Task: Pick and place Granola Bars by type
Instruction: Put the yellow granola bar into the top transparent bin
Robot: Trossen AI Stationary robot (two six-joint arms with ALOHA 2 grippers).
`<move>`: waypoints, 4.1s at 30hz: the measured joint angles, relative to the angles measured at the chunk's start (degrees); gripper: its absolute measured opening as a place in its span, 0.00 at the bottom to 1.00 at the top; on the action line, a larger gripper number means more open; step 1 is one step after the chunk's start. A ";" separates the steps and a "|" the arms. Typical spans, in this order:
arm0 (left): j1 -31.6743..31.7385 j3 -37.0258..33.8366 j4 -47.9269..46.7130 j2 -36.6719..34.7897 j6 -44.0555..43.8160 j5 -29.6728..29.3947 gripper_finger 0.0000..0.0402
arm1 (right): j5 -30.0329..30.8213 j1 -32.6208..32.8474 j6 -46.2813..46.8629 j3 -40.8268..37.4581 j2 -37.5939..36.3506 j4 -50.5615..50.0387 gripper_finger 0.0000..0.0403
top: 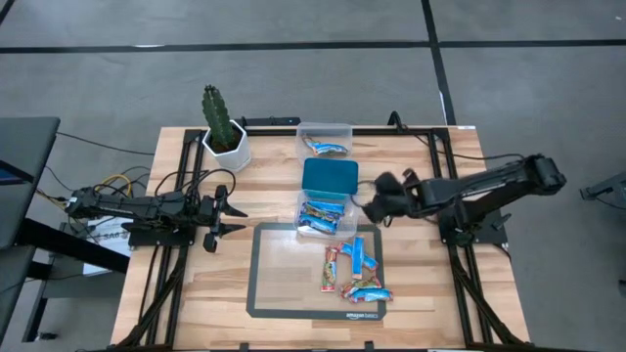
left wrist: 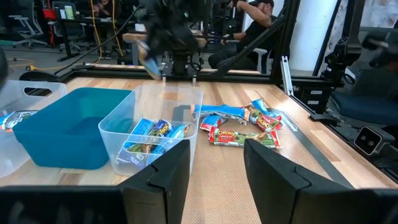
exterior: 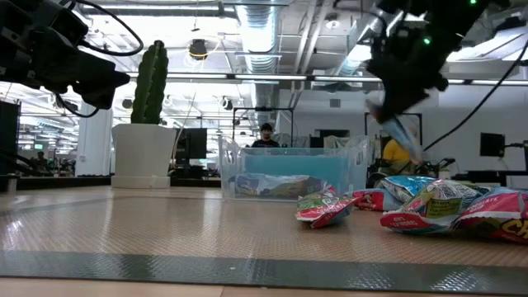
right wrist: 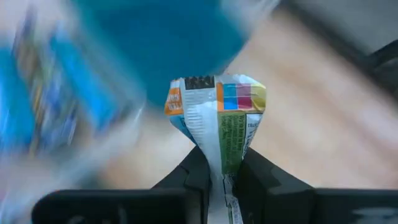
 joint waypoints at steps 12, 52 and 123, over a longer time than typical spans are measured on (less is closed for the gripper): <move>0.00 0.00 0.02 0.00 0.00 0.00 0.36 | 19.46 -4.27 -4.31 0.07 -4.31 12.95 0.12; 0.00 0.01 0.02 0.00 0.00 0.00 0.36 | -0.55 -12.08 -46.36 10.56 8.84 33.67 0.12; 0.00 0.01 0.00 0.02 0.00 0.02 0.36 | -29.16 -25.43 -43.90 50.82 32.71 -17.70 0.58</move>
